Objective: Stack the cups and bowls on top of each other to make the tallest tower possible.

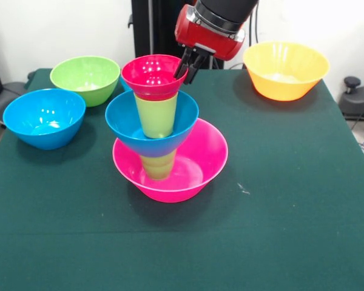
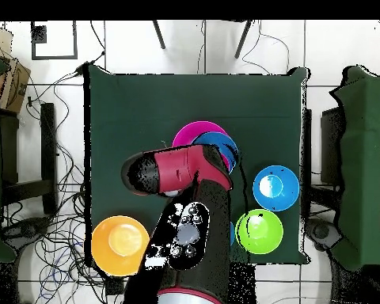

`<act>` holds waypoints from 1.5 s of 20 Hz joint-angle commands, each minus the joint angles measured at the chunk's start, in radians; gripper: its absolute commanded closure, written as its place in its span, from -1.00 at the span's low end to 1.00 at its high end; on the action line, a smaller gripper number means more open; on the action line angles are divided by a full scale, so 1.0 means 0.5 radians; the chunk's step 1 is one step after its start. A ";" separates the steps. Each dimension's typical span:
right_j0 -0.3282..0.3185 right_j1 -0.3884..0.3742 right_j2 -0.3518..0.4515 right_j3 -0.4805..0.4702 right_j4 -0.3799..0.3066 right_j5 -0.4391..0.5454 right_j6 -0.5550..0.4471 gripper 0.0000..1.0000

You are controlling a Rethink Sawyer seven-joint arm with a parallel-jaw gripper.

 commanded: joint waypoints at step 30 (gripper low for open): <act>-0.028 0.024 0.206 0.093 -0.090 -0.148 -0.038 -1.00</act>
